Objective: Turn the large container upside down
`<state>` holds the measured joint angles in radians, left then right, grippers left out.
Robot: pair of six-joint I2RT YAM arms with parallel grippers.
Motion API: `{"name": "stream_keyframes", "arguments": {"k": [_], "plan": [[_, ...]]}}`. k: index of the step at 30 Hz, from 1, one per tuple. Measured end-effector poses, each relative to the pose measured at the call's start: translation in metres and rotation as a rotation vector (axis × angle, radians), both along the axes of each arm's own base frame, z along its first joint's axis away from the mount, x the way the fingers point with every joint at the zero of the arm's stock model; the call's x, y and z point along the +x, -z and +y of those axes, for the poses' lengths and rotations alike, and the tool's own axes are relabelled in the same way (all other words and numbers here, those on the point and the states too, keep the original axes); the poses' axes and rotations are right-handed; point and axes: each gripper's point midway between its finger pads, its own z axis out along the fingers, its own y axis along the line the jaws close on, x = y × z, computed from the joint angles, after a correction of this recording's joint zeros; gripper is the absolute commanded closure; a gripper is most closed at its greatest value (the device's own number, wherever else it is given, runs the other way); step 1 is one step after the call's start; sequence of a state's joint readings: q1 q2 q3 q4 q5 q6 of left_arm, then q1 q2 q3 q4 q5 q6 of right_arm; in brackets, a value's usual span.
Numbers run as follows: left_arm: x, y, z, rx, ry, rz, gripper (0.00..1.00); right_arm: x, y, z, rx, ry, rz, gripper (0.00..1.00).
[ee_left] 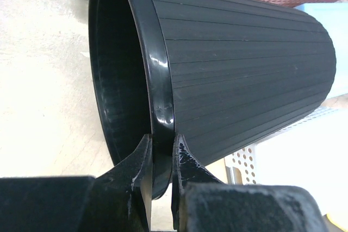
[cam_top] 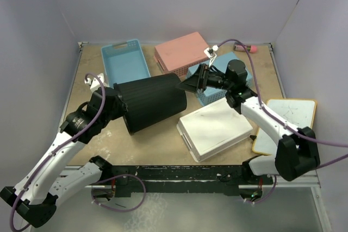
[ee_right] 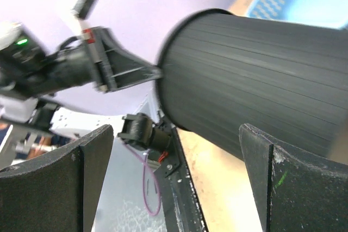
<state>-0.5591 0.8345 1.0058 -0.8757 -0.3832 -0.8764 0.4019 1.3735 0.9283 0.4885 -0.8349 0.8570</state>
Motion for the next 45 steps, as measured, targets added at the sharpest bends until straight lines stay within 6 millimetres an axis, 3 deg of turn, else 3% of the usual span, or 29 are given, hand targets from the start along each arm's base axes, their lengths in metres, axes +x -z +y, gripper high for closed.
{"name": "stream_keyframes", "arguments": {"k": [4,7,11,18,21,26,38,45], "plan": [[0.002,-0.002,-0.003,-0.026,0.001,-0.027,1.0,-0.022,-0.044,0.007,0.04,-0.068,-0.125,0.0],[0.003,-0.003,-0.003,-0.029,0.002,-0.03,1.0,-0.025,-0.05,0.006,0.024,-0.055,-0.155,0.0],[0.002,-0.001,-0.003,-0.03,0.0,-0.031,1.0,-0.007,-0.024,0.001,-0.067,0.037,-0.071,0.0],[0.001,0.0,-0.003,-0.05,-0.006,-0.036,1.0,0.019,0.067,-0.001,-0.255,0.099,0.156,0.0],[0.002,0.001,-0.003,-0.055,-0.013,-0.037,1.0,0.02,0.087,-0.008,-0.32,0.121,0.198,0.0],[0.002,0.002,-0.004,-0.058,-0.01,-0.038,1.0,0.018,0.091,-0.009,-0.338,0.11,0.181,0.0],[0.007,0.004,-0.01,-0.07,0.0,-0.043,1.0,0.018,0.075,-0.001,-0.287,0.06,0.117,0.0],[0.007,0.004,-0.01,-0.073,0.004,-0.042,1.0,0.03,0.072,-0.003,-0.301,0.107,0.096,0.0]]}}
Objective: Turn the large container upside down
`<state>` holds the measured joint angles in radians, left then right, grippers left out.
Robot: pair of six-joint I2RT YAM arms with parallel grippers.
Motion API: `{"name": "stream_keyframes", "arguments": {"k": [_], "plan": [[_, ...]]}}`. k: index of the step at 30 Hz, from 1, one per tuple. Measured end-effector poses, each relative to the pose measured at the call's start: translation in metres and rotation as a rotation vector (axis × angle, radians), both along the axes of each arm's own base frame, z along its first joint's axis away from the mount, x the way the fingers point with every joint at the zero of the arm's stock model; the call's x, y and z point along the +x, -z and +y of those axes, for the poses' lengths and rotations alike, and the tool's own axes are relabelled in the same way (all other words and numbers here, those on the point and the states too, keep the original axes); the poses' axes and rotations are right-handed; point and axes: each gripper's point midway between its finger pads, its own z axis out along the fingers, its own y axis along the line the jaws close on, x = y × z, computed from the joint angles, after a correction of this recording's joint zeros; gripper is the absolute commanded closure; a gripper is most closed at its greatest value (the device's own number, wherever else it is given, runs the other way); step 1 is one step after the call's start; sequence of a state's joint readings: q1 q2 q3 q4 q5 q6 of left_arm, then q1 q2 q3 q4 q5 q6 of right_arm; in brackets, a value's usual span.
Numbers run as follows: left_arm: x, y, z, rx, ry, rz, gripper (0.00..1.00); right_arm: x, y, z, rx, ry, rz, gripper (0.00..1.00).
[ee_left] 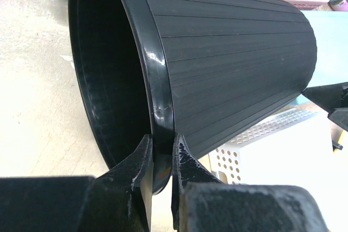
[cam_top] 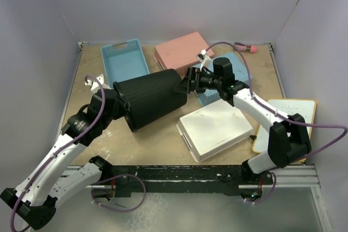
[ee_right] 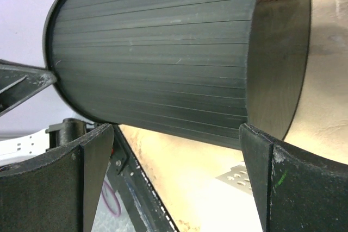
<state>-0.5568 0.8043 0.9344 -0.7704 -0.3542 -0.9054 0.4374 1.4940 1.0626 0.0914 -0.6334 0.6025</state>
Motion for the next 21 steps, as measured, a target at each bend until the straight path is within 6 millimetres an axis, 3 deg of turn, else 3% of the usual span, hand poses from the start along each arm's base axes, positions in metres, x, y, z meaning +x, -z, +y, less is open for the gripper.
{"name": "stream_keyframes", "arguments": {"k": [7,12,16,21], "plan": [[-0.001,-0.001,0.0,-0.004,0.001,-0.004,1.0,0.017,0.0,-0.012,-0.037,0.105,-0.029,0.0],[-0.001,0.002,0.0,-0.004,0.002,-0.001,1.0,0.028,0.009,0.0,-0.018,0.076,-0.001,0.0],[-0.001,0.003,-0.001,-0.009,0.003,-0.005,1.0,0.021,0.018,0.01,0.002,0.023,0.043,0.0],[0.002,0.009,-0.003,-0.042,-0.008,-0.024,1.0,0.018,0.001,0.008,0.04,-0.002,0.017,0.0]]}}
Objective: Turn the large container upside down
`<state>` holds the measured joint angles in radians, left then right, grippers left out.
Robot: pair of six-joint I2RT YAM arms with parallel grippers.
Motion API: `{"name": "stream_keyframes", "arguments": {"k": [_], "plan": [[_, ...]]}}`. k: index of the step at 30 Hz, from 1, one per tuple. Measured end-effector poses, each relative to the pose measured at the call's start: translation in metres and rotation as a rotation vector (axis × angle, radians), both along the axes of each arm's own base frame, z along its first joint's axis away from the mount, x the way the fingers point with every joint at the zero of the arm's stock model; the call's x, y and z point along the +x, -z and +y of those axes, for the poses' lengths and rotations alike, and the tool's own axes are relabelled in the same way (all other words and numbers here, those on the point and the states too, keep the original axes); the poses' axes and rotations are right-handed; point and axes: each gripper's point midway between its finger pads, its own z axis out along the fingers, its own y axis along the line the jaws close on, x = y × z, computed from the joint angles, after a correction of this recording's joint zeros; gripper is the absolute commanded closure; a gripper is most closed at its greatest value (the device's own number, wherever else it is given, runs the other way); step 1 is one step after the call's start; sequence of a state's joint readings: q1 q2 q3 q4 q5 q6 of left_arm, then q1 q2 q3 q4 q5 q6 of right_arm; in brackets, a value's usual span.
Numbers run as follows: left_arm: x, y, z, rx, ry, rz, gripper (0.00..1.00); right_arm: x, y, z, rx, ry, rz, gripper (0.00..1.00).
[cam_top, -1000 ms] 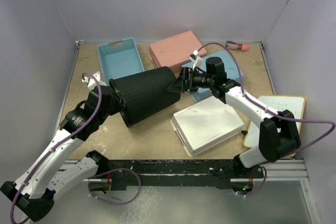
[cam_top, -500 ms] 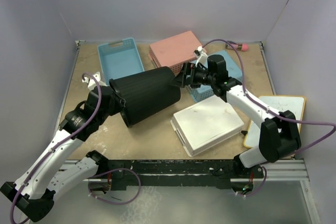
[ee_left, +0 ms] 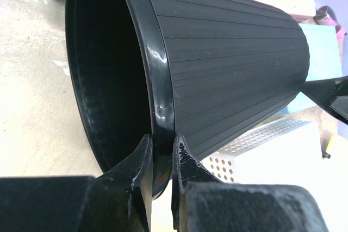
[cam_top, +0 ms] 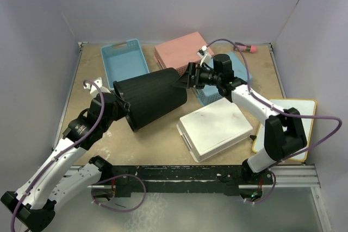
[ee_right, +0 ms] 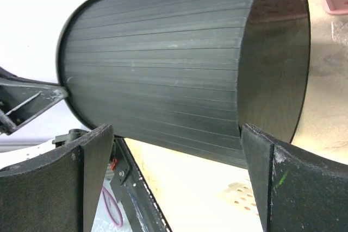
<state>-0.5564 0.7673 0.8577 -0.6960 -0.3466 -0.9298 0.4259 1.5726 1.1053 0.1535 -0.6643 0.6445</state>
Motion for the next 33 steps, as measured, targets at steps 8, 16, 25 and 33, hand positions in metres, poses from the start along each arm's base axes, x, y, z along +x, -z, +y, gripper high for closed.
{"name": "stream_keyframes", "arguments": {"k": [8,16,25,33], "plan": [[0.002,0.004,0.005,0.003,-0.029,-0.011,1.0,-0.009,-0.053,-0.003,0.088,-0.02,-0.116,0.0],[0.0,0.012,0.007,0.001,-0.042,0.004,1.0,-0.016,-0.083,-0.003,0.122,-0.041,-0.182,0.0],[-0.003,0.019,0.009,-0.017,-0.051,0.0,1.0,-0.02,-0.088,0.0,0.137,-0.071,-0.192,0.0],[-0.009,0.033,0.012,-0.004,-0.056,0.034,1.0,-0.031,-0.11,0.011,0.162,-0.108,-0.242,0.0]]}}
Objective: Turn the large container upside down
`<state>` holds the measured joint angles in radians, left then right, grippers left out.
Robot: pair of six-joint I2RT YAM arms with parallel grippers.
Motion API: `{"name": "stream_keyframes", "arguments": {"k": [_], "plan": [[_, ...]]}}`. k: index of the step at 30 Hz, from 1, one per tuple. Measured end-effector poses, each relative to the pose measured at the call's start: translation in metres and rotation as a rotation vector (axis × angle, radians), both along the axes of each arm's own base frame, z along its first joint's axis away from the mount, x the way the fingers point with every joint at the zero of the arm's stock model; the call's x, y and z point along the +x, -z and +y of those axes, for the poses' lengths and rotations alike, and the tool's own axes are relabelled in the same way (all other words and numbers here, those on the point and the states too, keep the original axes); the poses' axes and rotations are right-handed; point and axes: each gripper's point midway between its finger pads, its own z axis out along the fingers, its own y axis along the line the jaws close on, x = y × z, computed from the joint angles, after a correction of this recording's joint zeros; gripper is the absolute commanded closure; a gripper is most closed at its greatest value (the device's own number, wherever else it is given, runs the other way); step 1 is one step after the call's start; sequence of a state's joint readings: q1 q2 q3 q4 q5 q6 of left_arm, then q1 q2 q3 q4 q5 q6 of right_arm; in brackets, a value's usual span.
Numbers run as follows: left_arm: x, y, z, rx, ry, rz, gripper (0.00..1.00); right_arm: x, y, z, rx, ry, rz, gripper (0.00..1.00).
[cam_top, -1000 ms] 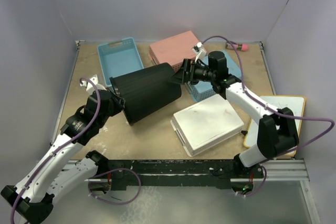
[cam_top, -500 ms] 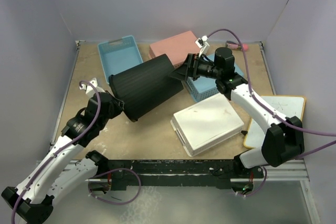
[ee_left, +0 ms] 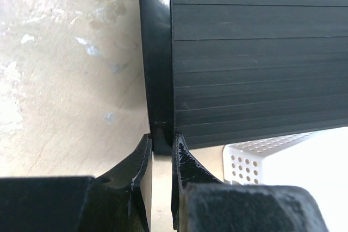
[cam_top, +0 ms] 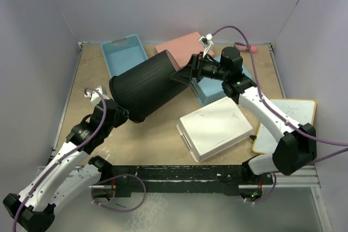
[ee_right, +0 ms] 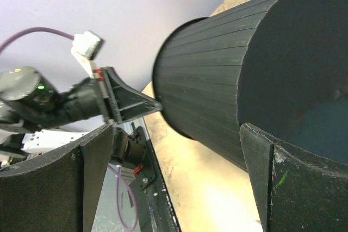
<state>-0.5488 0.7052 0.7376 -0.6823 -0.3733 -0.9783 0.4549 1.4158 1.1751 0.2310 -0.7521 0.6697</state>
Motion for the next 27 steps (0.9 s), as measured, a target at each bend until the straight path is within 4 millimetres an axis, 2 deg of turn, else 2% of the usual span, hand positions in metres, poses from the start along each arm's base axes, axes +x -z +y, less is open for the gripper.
{"name": "stream_keyframes", "arguments": {"k": [3,10,12,20,27], "plan": [[-0.005,0.018,0.001,0.008,-0.002,0.042,1.0,-0.012,-0.012,0.009,0.015,-0.04,-0.026,0.0],[-0.02,0.061,0.001,-0.024,-0.021,0.138,1.0,-0.059,-0.03,0.032,0.045,-0.204,-0.06,0.0],[-0.023,0.065,0.001,-0.053,-0.032,0.135,1.0,-0.069,-0.032,0.035,0.049,-0.238,-0.063,0.0],[-0.029,0.081,-0.005,-0.186,-0.061,0.101,1.0,-0.083,-0.035,0.042,0.056,-0.292,-0.064,0.0],[-0.033,0.091,-0.011,-0.266,-0.073,0.101,1.0,-0.105,-0.042,0.062,0.065,-0.371,-0.08,0.0]]}}
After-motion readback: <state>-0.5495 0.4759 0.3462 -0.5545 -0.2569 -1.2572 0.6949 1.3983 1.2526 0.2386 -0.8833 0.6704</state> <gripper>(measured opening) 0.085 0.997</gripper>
